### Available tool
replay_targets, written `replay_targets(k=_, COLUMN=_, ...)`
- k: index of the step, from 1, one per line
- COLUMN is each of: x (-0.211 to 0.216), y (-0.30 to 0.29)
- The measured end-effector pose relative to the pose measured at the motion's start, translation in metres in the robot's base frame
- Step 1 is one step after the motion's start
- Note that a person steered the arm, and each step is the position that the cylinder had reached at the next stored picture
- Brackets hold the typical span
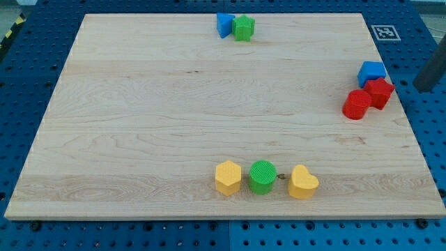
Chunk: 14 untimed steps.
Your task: Slightly move the blue cube to the left
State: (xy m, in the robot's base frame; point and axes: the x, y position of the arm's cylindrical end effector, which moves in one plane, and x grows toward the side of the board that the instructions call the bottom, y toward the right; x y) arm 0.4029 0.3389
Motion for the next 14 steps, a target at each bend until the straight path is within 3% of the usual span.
replay_targets(k=4, x=-0.002, y=-0.048)
replay_targets(k=14, x=-0.02, y=-0.077)
